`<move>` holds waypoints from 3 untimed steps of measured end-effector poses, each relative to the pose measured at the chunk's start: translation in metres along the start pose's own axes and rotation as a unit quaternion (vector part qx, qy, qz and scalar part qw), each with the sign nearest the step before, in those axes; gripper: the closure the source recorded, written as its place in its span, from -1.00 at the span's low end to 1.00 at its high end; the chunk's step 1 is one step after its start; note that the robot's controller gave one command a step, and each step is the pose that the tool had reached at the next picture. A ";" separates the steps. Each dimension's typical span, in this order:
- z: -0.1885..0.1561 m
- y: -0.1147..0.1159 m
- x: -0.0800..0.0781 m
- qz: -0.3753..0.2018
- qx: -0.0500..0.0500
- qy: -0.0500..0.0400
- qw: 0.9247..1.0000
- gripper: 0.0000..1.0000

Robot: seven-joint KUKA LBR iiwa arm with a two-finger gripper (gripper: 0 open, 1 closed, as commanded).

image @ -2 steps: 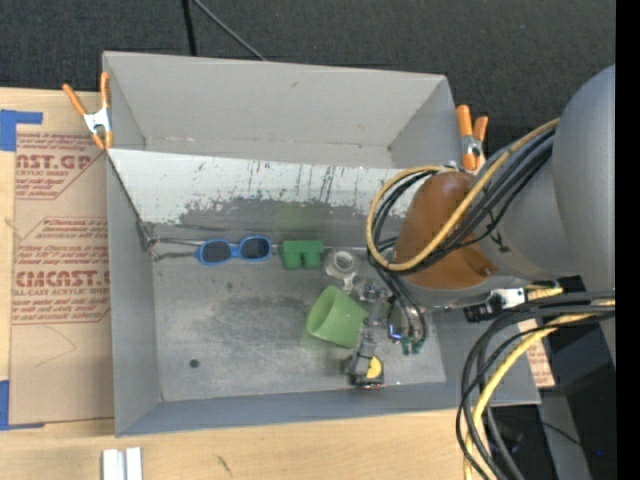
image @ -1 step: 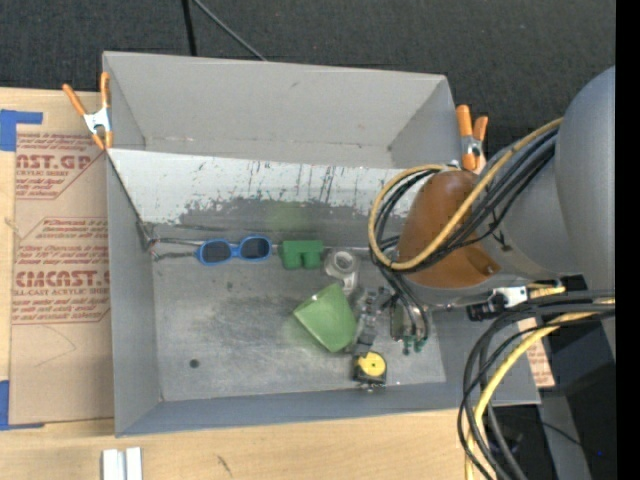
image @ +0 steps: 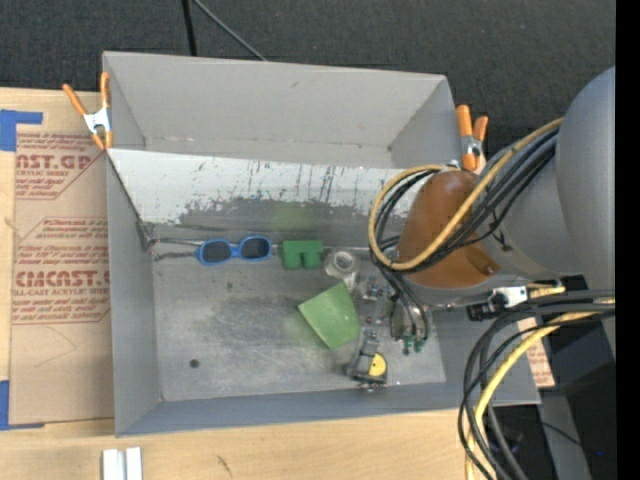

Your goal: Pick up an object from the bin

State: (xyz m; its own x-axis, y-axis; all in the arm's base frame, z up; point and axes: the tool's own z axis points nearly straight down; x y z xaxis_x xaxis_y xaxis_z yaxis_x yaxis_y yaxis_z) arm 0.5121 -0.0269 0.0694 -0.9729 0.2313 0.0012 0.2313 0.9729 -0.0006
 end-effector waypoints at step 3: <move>-0.182 0.031 -0.045 -0.002 -0.002 -0.006 1.000 1.00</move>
Offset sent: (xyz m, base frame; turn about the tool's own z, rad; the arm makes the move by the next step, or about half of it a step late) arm 0.0121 0.0269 0.0006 0.0303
